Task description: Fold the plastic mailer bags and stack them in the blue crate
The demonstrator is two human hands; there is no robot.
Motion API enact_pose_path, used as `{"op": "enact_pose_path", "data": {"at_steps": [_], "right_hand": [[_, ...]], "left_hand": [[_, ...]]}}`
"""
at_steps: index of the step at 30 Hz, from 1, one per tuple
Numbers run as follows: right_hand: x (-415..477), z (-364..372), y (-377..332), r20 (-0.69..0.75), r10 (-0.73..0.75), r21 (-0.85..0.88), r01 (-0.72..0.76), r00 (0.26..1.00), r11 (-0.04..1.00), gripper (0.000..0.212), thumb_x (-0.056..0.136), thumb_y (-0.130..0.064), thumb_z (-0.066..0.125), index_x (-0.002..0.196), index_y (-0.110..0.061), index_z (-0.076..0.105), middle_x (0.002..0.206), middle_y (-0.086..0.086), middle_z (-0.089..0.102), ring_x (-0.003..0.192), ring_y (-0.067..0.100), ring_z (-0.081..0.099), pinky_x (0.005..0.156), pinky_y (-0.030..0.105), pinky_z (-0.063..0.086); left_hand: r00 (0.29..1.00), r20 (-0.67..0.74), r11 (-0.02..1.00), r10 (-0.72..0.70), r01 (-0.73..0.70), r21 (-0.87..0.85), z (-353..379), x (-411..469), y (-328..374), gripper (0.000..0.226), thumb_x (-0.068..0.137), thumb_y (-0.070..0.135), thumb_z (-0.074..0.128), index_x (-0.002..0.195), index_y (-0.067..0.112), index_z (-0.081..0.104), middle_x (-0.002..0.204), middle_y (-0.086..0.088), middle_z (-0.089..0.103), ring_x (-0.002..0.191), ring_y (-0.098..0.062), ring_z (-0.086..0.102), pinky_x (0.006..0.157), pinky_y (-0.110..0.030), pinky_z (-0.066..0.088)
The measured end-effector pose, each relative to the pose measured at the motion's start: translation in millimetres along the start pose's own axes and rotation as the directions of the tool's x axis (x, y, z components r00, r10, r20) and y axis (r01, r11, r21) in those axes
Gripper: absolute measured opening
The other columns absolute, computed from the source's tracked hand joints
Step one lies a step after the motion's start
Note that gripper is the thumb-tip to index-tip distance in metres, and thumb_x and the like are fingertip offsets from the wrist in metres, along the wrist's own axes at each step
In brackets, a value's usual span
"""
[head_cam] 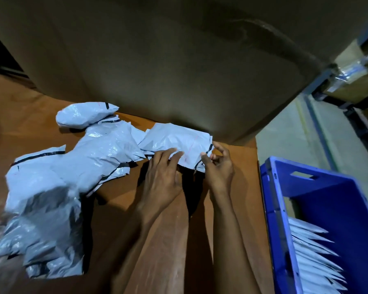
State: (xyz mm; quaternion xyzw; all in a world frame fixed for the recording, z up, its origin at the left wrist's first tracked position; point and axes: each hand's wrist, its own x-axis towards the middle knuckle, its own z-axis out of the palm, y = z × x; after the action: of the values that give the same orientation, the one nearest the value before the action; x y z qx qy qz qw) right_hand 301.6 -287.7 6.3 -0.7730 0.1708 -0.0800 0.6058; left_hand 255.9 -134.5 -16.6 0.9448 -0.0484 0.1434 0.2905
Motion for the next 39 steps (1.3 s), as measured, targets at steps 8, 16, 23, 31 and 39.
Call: {"op": "enact_pose_path", "data": {"at_steps": [8,16,23,31,39], "right_hand": [[-47,-110,34,0.129,0.003,0.078,-0.013,0.992,0.997,0.028,0.098,-0.014,0.071,0.115,-0.037,0.071,0.106,0.002,0.078,0.092,0.015,0.074,0.075,0.031,0.060],[-82,-147,78,-0.031,-0.187,-0.451,0.153,0.982,0.879,0.036,0.097,-0.016,0.072,0.133,-0.022,0.070,0.118,0.008,0.061,0.113,0.025,0.059,0.089,0.025,0.043],[-90,-104,77,0.245,-0.511,-0.592,0.545,0.824,0.594,0.040,0.098,-0.017,0.058,0.137,-0.014,0.066,0.144,0.007,0.061,0.139,0.027,0.050,0.116,0.045,0.039],[-95,-81,111,0.320,-0.461,-0.751,0.518,0.828,0.410,0.056,0.111,-0.047,0.038,0.160,-0.021,0.040,0.170,0.000,0.029,0.162,0.020,0.008,0.130,0.051,0.011],[-77,-75,109,0.303,-0.401,-0.798,0.460,0.865,0.390,0.057,0.108,-0.054,0.035,0.159,-0.030,0.042,0.166,-0.002,0.037,0.161,0.024,0.013,0.128,0.055,0.011]], "left_hand": [[0.962,-0.116,0.952,0.246,-0.217,0.218,5,-37,16,0.065,0.066,-0.002,0.069,0.129,0.013,0.068,0.128,-0.011,0.066,0.115,-0.037,0.059,0.095,-0.050,0.044],[0.962,0.158,0.975,0.222,-0.217,-0.043,23,-103,32,0.063,0.070,0.033,0.056,0.132,0.025,0.065,0.134,0.001,0.060,0.128,-0.025,0.054,0.105,-0.047,0.037],[0.944,0.226,0.953,0.241,-0.275,0.129,51,-72,29,0.060,0.109,0.044,0.025,0.165,0.022,0.025,0.173,-0.006,0.013,0.161,-0.026,0.005,0.130,-0.047,0.009],[0.950,0.215,0.926,0.225,-0.277,0.255,62,-91,14,0.064,0.110,0.042,0.030,0.166,0.019,0.010,0.174,-0.006,0.002,0.161,-0.029,-0.003,0.129,-0.053,0.007],[0.953,0.248,0.929,0.173,-0.242,0.281,70,-76,16,0.064,0.107,0.042,0.022,0.165,0.016,0.021,0.173,-0.011,0.011,0.160,-0.033,0.003,0.127,-0.056,0.012]]}}
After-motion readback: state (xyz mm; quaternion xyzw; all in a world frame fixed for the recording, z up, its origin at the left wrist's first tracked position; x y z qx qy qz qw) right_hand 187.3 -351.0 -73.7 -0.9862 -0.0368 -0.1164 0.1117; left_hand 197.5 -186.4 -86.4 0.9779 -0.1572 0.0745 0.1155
